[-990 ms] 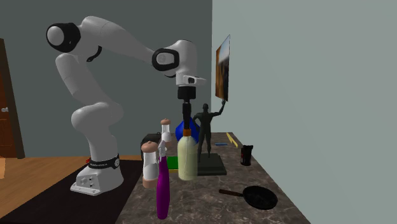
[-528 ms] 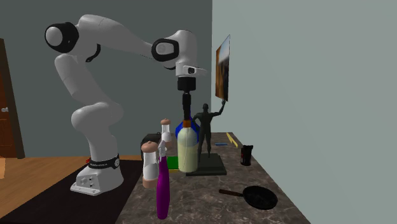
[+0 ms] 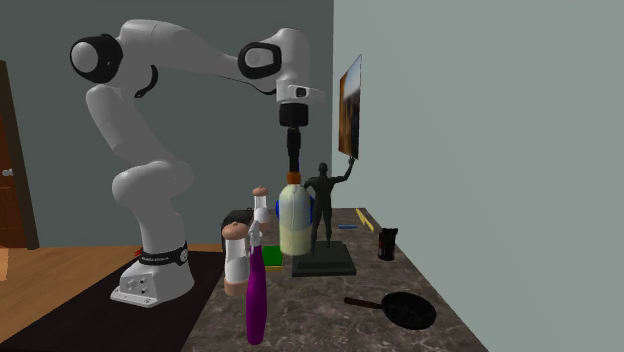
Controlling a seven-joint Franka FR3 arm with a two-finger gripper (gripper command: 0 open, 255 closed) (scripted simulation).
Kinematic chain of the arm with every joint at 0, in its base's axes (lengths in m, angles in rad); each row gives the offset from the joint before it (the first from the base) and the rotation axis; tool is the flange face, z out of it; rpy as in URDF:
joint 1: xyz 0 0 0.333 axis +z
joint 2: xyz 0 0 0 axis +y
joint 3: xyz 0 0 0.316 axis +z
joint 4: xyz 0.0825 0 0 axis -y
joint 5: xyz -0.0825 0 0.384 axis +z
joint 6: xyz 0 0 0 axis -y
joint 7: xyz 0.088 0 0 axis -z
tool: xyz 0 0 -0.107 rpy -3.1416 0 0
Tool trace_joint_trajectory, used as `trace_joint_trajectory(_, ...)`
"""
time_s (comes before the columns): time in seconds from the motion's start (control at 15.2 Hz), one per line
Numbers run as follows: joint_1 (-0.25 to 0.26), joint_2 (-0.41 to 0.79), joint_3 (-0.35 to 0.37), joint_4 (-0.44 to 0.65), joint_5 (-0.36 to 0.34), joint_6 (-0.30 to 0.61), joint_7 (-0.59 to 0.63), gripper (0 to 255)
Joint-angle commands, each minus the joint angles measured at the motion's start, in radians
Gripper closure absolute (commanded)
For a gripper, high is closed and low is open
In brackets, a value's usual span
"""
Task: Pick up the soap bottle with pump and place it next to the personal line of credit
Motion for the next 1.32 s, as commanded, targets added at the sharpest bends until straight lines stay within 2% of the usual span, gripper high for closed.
trace_joint_trajectory(0.0,0.000,-0.004,0.001,0.025,0.001,-0.028,-0.002,255)
trace_joint_trajectory(1.25,-0.002,0.041,0.003,0.319,0.003,-0.277,-0.022,255)
